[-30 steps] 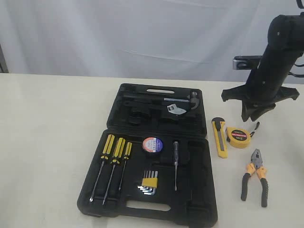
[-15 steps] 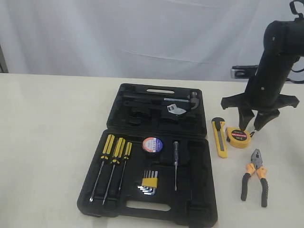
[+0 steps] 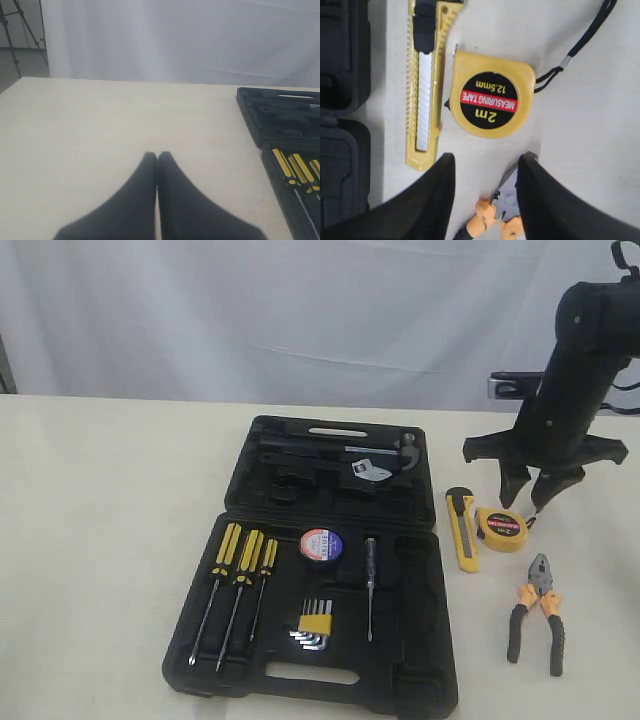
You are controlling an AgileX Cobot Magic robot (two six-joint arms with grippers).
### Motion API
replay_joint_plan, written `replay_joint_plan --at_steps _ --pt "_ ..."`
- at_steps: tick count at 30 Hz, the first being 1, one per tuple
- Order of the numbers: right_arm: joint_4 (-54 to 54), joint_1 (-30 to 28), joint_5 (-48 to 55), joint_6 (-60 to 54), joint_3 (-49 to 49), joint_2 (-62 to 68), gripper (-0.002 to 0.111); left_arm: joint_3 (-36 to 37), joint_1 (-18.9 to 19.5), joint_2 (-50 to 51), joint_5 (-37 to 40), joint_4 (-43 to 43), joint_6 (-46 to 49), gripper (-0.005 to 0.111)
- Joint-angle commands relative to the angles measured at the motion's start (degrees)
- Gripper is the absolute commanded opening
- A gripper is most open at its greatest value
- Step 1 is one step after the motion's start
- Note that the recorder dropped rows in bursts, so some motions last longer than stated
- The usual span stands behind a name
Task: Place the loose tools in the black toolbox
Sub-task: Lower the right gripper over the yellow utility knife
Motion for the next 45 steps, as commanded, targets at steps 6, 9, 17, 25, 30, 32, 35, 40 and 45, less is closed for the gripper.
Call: replay_joint_plan --at_steps 6,9,17,25,30,32,35,40,45 --pt "1.07 1.50 -10.81 -5.76 -0.53 0.95 0.040 0.12 -0.12 -0.16 0.05 -0.14 -0.11 0.000" --pt "0.75 4.33 -11.30 -7.20 -1.64 1.99 0.040 0.12 -0.12 -0.16 0.05 -0.14 -0.11 0.000" --pt "0.75 8.57 -9.45 0.24 -1.76 1.99 0.040 0.12 -0.12 -0.16 0.05 -0.14 -0.11 0.000" --pt "0.75 8.46 -7.06 0.71 -1.76 1.99 0.040 0.12 -0.12 -0.16 0.05 -0.14 -0.11 0.000" --pt "0.75 8.46 -6.91 3.54 -1.76 1.99 0.040 0.12 -0.12 -0.16 0.05 -0.14 -0.11 0.000" --pt "0.44 8.46 -7.04 3.66 -1.76 1.99 0.040 0.12 -0.12 -0.16 0.05 -0.14 0.04 0.000" --pt "0.44 8.46 -7.04 3.66 -1.76 2.21 0.040 0.12 -0.12 -0.16 0.05 -0.14 0.04 0.000" --pt "0.33 8.46 -5.94 3.66 -1.62 4.07 0.040 0.12 -0.12 -0.16 0.05 -0.14 -0.10 0.000" --pt "-1.29 8.46 -6.19 5.36 -1.62 5.11 0.040 0.12 -0.12 -0.16 0.05 -0.14 -0.10 0.000"
